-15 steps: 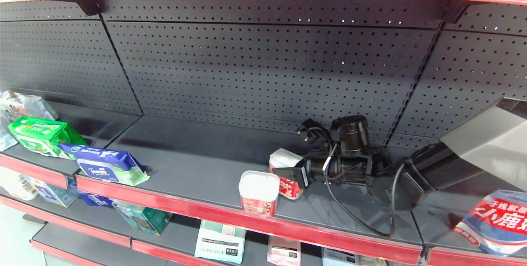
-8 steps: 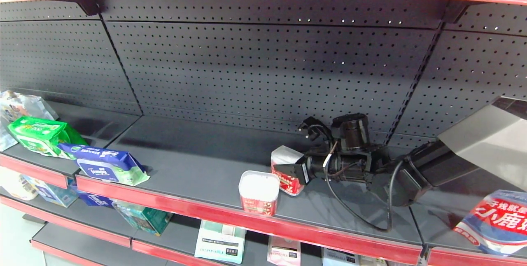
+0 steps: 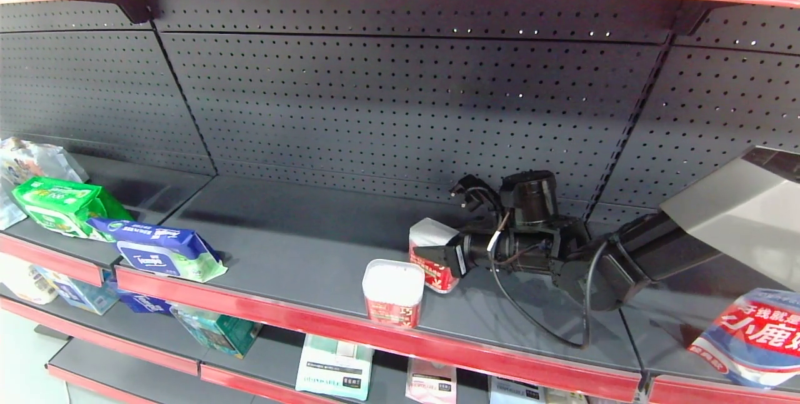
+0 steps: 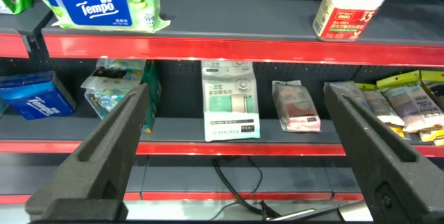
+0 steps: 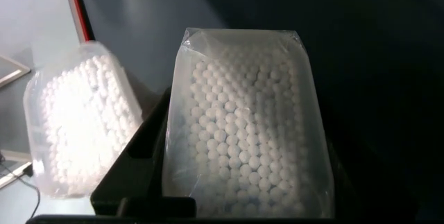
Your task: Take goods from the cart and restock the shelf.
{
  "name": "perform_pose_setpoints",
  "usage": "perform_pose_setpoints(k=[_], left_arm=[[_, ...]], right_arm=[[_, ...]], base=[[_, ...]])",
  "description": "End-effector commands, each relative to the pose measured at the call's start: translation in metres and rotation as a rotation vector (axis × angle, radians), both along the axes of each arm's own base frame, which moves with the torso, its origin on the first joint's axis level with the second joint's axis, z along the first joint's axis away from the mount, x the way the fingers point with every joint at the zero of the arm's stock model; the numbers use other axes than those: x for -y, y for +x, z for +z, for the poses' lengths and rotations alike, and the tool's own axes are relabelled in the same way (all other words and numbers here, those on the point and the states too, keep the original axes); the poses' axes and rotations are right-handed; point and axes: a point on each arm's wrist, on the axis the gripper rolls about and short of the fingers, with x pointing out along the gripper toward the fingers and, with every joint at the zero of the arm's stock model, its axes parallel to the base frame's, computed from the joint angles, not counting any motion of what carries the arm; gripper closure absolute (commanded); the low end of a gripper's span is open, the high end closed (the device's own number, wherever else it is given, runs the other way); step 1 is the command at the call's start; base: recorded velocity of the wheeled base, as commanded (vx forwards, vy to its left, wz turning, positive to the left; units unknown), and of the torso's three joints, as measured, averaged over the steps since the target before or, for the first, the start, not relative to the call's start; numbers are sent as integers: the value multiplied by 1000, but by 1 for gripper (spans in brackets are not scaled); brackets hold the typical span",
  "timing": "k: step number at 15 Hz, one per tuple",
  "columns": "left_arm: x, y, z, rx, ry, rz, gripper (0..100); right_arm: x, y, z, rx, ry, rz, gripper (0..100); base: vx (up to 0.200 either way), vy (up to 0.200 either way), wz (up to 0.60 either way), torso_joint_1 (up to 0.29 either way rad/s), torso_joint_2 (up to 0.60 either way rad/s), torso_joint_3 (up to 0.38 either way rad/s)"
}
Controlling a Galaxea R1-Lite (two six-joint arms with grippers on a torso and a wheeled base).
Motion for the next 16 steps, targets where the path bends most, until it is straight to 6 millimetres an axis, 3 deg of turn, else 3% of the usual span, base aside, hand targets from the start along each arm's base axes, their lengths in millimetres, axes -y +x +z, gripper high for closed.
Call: perform_pose_setpoints(k=[1,4,8,16], left_arm=[[0,0,0,-3,-7,1,0],[0,0,0,-3,-10,3,0],[0,0,0,-3,-8,3,0],[0,0,0,-2,-4,2,0]], right_arm=[[1,6,6,24,12,-9,100],[-3,8,0,27,4,8,100],[-10,33,-13,171,68,43,100],[-2,36,-18,237,24,135,100]], base=[[0,0,0,0,0,0],[0,0,0,0,0,0],[0,0,0,0,0,0],[0,0,0,0,0,0]])
